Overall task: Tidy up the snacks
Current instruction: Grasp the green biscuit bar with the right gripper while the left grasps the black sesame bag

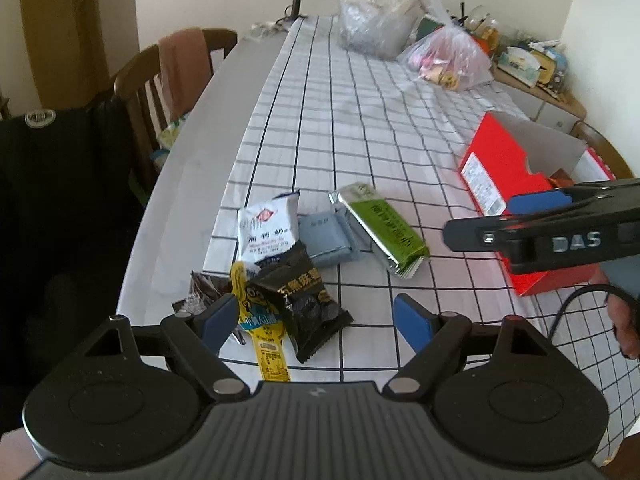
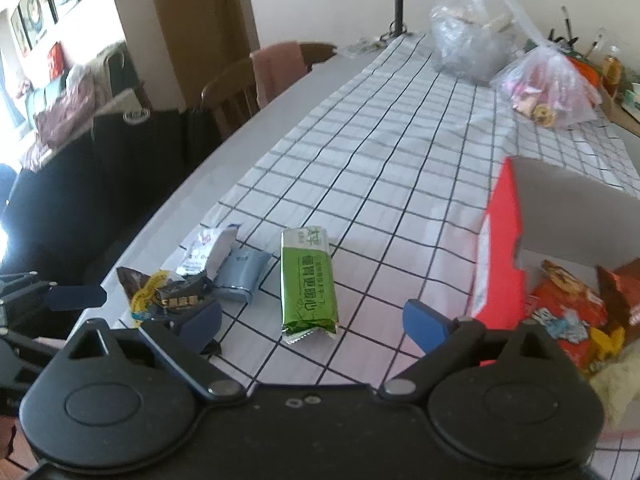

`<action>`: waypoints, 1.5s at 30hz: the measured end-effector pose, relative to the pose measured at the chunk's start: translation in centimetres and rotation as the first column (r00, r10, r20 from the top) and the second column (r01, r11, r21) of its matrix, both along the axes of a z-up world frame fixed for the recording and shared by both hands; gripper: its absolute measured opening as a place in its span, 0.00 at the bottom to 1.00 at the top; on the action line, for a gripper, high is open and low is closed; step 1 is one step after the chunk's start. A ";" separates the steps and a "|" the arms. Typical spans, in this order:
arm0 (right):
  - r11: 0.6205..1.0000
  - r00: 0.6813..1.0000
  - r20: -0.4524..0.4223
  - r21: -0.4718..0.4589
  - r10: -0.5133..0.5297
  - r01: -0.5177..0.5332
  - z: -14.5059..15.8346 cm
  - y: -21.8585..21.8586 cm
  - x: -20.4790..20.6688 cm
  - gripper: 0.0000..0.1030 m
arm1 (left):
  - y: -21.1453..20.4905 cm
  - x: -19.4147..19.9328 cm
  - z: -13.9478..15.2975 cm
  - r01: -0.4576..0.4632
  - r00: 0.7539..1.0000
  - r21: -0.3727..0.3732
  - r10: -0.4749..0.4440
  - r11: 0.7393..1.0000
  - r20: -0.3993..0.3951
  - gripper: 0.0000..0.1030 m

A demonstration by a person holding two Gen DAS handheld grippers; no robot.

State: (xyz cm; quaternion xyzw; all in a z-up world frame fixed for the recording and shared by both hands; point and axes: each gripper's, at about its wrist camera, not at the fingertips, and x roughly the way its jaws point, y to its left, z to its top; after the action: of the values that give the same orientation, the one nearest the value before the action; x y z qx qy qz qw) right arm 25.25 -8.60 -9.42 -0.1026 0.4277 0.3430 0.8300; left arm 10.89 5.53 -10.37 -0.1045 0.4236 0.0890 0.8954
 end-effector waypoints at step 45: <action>0.991 1.000 -0.030 -0.135 0.003 -0.007 -5.5 3.6 2.3 0.40 | 0.8 5.9 -4.0 -0.126 0.978 -0.015 0.122 0.992 -0.169 0.29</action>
State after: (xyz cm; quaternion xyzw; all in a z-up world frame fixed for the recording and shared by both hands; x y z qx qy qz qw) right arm 27.59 -5.02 -14.95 -0.1543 0.4621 0.3170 0.8137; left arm 16.75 6.34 -14.40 -0.1343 0.4913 0.1476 0.8478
